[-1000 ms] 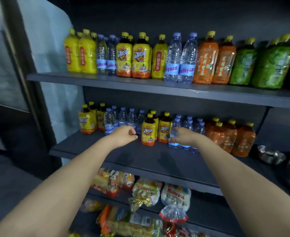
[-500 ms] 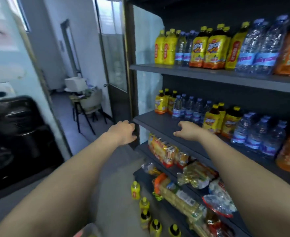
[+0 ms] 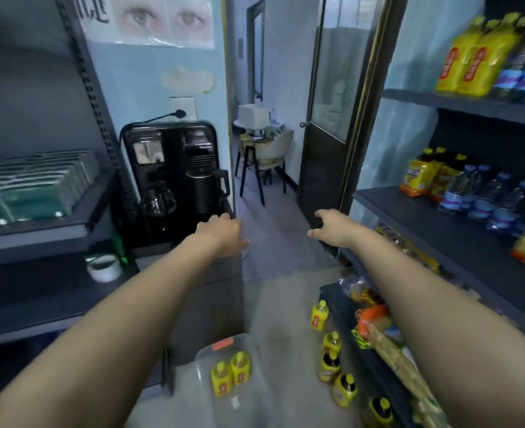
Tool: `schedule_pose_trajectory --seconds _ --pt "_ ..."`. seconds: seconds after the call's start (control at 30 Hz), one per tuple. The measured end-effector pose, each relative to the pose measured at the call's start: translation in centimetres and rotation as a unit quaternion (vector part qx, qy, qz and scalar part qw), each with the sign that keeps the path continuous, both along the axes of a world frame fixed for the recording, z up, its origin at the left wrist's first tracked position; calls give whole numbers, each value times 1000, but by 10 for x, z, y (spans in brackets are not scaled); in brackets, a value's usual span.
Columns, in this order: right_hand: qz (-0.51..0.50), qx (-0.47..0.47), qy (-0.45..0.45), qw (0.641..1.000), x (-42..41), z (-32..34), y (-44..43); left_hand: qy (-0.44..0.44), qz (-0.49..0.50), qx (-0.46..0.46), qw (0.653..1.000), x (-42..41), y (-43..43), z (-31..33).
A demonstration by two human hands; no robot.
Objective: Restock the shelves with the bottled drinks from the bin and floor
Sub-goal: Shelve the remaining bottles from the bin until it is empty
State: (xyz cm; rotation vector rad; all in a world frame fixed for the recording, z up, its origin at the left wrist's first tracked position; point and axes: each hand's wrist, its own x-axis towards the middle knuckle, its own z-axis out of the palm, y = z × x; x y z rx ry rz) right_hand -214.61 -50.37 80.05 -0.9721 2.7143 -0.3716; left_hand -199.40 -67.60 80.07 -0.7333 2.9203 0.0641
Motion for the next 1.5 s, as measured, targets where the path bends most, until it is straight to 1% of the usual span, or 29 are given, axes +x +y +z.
schedule_pose_trajectory --seconds 0.1,0.27,0.43,0.57,0.67,0.93,1.17,1.3,1.5 --pt "41 13 1 999 23 -25 -46 -2 44 19 999 32 -32 -20" --pt "95 89 11 991 59 -68 -101 -37 90 47 994 69 -71 -60" --pt "134 106 -19 985 69 -105 -139 -39 120 74 989 78 -96 -100" --pt "160 110 -45 980 56 -152 -164 -49 141 95 984 67 -104 -142" --pt "168 118 -61 977 41 -193 -179 -66 160 110 979 53 -107 -181" --pt "226 175 -99 953 -5 -301 -201 -94 221 173 955 9 -105 -281" --pt "261 219 -119 933 -16 -403 -215 -108 258 233 931 -13 -110 -378" --pt "251 210 -110 939 -21 -464 -223 -123 261 246 926 -13 -123 -436" --pt "234 244 -113 934 -28 -575 -234 -146 255 263 919 -12 -146 -549"
